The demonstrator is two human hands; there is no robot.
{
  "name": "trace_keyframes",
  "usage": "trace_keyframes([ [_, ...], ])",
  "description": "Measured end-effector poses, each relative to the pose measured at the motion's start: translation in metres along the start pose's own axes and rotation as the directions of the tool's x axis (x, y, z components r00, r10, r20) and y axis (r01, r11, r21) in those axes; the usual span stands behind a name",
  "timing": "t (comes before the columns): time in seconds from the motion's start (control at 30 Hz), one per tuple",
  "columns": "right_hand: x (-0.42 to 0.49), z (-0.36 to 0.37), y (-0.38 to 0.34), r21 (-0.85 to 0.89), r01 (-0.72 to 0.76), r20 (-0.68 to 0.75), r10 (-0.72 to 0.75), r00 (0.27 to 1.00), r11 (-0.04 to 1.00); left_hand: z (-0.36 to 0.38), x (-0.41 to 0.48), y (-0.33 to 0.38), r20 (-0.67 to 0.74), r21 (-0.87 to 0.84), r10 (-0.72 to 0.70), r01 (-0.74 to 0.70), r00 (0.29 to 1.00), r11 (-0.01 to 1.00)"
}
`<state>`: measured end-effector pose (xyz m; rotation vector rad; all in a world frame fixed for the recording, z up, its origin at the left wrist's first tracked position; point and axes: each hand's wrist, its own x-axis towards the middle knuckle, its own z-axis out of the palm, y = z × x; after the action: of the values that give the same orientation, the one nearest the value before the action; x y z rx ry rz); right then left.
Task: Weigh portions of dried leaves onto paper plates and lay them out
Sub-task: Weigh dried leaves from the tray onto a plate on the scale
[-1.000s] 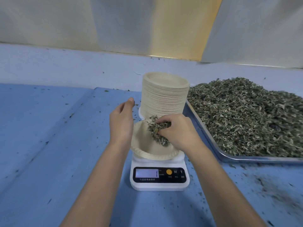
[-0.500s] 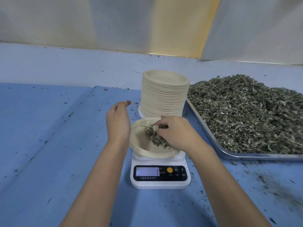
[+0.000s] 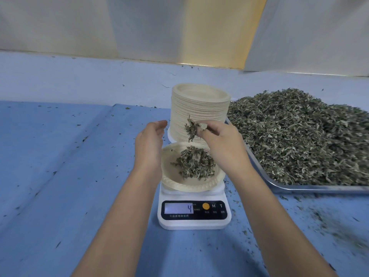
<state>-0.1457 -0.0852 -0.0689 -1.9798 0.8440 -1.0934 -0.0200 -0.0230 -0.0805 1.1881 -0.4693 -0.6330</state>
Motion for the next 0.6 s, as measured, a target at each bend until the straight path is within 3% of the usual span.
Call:
trace_keyframes([
  [0.2, -0.002, 0.008, -0.001, 0.036, 0.070, -0.008, -0.070, 0.998, 0.997, 0.014, -0.006, 0.001, 0.201, -0.313, -0.172, 0.230, 0.964, 0.922],
  [0.47, -0.007, 0.016, -0.002, -0.080, 0.099, 0.077, -0.093, 0.993, 0.992, 0.017, -0.007, 0.003, 0.398, -0.327, -0.257, 0.398, 0.881, 0.857],
  [0.6, -0.008, 0.021, 0.000, -0.215, 0.136, 0.129, -0.110, 0.986, 0.967, 0.018, -0.007, 0.002, 0.384, -0.430, -0.268, 0.428, 0.884, 0.795],
])
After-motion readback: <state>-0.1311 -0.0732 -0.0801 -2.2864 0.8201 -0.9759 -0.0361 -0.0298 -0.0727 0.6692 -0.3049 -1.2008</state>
